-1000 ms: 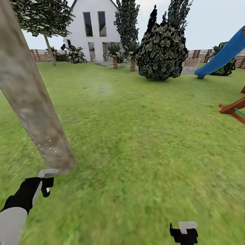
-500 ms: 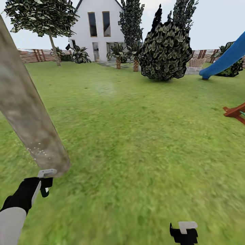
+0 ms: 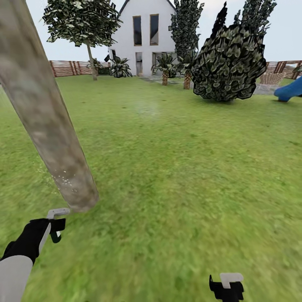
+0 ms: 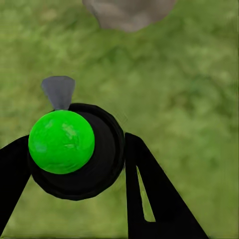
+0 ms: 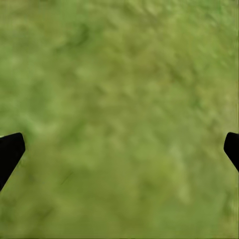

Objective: In the garden, pick up the pesticide atomizer on the floor and spray pesticide onto both trees until each tree trunk is fully covered.

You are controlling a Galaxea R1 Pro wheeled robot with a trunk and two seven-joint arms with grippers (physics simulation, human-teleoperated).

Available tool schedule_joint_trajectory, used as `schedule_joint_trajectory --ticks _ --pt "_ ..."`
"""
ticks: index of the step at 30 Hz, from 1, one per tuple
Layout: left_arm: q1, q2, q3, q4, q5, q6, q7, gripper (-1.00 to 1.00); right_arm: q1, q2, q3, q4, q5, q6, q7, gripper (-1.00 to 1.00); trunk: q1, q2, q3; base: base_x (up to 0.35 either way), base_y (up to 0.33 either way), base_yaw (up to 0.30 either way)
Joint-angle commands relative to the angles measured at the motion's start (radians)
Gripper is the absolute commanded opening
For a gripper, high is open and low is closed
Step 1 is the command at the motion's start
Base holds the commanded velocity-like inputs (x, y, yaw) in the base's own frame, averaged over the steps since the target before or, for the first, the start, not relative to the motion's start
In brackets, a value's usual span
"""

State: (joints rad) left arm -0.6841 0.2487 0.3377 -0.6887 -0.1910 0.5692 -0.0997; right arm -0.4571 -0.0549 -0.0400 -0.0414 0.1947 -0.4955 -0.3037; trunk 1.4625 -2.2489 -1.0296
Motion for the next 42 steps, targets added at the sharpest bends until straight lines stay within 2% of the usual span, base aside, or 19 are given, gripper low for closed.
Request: schedule_joint_trajectory --ticks 1,6,21,28,30,33,35,38,42 --pt "0.000 0.000 0.000 0.000 -0.001 0.000 0.000 -1.00 0.000 0.000 0.000 0.000 0.000 0.000 0.000 1.00 0.000 0.000 0.000 0.000 0.000 0.277" --pt "0.000 -0.003 -0.002 -0.001 -0.006 -0.001 0.000 -1.00 0.000 0.000 0.000 0.000 0.000 0.000 0.000 1.00 0.000 0.000 0.000 0.105 -0.034 0.207" --pt "0.000 -0.002 0.000 -0.007 -0.007 -0.001 0.000 -1.00 0.000 -0.001 0.000 0.000 0.000 0.000 0.000 1.00 0.000 0.000 0.000 0.237 -0.180 0.005" --pt "-0.012 -0.008 -0.008 -0.014 0.003 0.002 -0.012 -1.00 0.000 -0.006 -0.001 -0.002 0.000 0.000 -0.005 1.00 0.000 0.000 0.000 -0.047 -0.171 0.222" --pt "-0.017 -0.021 -0.011 -0.015 0.003 0.006 -0.017 -1.00 0.000 -0.006 -0.001 -0.002 0.000 0.000 -0.005 1.00 0.000 0.000 0.000 -0.007 -0.005 0.277" --pt "-0.062 -0.024 -0.041 -0.018 0.001 0.025 -0.024 -1.00 0.000 -0.007 -0.001 -0.002 0.000 0.000 -0.005 1.00 0.000 0.000 0.000 -0.001 -0.001 0.277" --pt "-0.123 -0.022 -0.059 -0.018 0.001 0.092 -0.029 -1.00 0.000 -0.008 -0.001 -0.003 0.000 0.000 -0.005 1.00 0.000 0.000 0.000 0.000 0.000 0.277" --pt "-0.193 -0.014 -0.063 -0.019 -0.003 0.127 -0.052 -1.00 0.000 -0.008 -0.001 -0.003 0.000 0.000 -0.005 1.00 0.000 0.000 0.000 0.000 0.000 0.277" --pt "-0.221 -0.010 -0.064 -0.021 -0.014 0.148 -0.055 -1.00 0.000 -0.008 -0.001 -0.002 0.000 -0.001 -0.005 1.00 0.000 0.000 0.000 0.000 0.000 0.111"
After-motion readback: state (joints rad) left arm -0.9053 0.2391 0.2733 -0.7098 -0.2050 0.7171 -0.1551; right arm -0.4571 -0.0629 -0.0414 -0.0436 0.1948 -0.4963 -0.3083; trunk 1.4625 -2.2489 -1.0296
